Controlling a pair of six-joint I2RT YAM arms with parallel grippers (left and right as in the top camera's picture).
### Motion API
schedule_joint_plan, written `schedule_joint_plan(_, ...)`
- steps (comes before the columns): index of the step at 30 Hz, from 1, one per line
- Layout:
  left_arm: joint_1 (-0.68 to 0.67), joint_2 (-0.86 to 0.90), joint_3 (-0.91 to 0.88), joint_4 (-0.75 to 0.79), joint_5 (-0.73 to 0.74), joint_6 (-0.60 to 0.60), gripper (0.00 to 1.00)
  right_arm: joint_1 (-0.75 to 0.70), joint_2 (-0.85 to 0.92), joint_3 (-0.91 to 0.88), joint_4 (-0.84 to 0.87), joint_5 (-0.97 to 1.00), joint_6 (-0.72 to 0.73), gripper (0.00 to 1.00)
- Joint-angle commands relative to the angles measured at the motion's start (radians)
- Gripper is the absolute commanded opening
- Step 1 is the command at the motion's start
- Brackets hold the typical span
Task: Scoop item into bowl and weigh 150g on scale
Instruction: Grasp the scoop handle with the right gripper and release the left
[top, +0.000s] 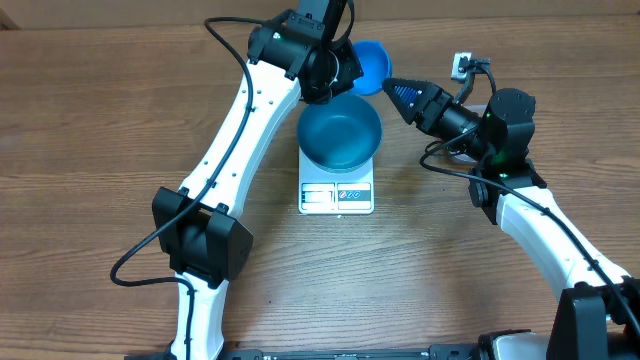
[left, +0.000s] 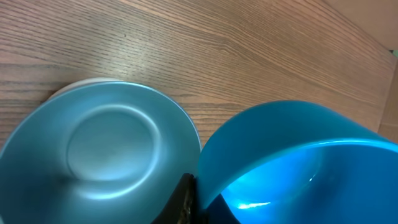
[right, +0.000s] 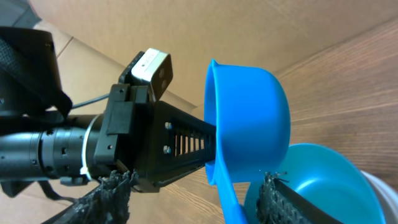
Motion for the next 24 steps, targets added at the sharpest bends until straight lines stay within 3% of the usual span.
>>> schedule_joint_plan(1,-0.008,0.004,0.028,-0.002,-0.005,-0.014,0.04,0.002,-0.002,0.018,0.001,0.01,-0.003,0.58)
schedule_joint_plan(6,-0.008,0.004,0.028,-0.002,-0.006,-0.014,0.04,0.002,-0.002,0.018,0.0,0.01,-0.003,0.46)
schedule_joint_plan(13,-0.008,0.004,0.028,-0.013,-0.006,-0.014,0.04,0.002,-0.002,0.018,0.0,0.011,-0.003,0.44)
schedule_joint_plan(20,-0.008,0.004,0.028,-0.017,-0.006,-0.014,0.04,0.002,-0.002,0.018,0.0,0.014,-0.003,0.34)
schedule_joint_plan(24,-0.008,0.004,0.028,-0.017,-0.006,-0.014,0.04,0.002,-0.002,0.018,0.0,0.014,-0.003,0.21)
